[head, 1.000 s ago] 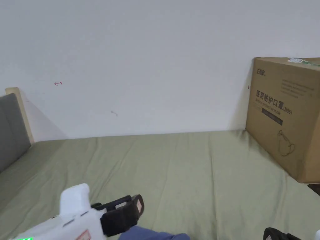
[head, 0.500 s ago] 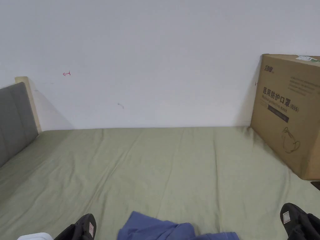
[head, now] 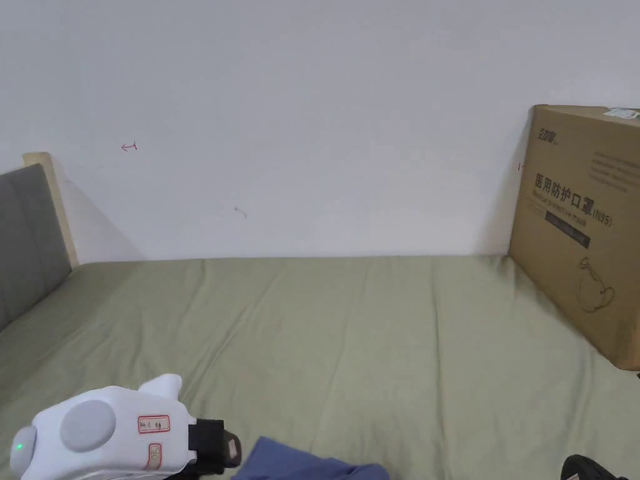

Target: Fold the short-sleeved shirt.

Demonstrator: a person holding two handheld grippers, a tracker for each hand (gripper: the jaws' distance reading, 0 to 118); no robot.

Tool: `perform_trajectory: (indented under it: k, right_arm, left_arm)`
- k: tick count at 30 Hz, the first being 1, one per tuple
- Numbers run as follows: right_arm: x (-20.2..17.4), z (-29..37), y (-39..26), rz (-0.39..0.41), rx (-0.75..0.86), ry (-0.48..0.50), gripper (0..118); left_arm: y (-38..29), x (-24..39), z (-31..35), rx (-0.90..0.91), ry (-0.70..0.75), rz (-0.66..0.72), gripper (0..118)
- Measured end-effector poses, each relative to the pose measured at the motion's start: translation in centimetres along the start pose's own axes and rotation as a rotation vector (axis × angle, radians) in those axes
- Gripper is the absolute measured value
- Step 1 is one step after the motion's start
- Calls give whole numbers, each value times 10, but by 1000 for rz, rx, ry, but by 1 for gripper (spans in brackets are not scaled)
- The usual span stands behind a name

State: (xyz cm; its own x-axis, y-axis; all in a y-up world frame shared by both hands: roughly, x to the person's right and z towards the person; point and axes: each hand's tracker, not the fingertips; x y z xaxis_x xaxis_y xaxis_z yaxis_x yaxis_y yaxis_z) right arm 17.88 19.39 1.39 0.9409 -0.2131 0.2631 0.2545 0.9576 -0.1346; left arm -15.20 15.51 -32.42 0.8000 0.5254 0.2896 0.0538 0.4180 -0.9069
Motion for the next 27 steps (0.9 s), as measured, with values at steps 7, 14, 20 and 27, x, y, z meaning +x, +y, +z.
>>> perform_trajectory:
  k: [7, 14, 20, 27]
  right_arm:
    - [27, -31, -21, -56, -120, -48, 0]
    - [44, -57, -28, -92, -186, -91, 0]
    - [57, -137, -28, -145, -416, 42, 0]
    - [66, -273, -80, -139, -797, -50, 116]
  left_arm:
    - [14, -31, -104, 4, 278, -66, 115]
    - [-43, 1, -162, -29, 431, -429, 104]
    - [-68, 10, -89, 167, 97, -263, 4]
    - [-99, 15, -11, 393, 78, -276, 4]
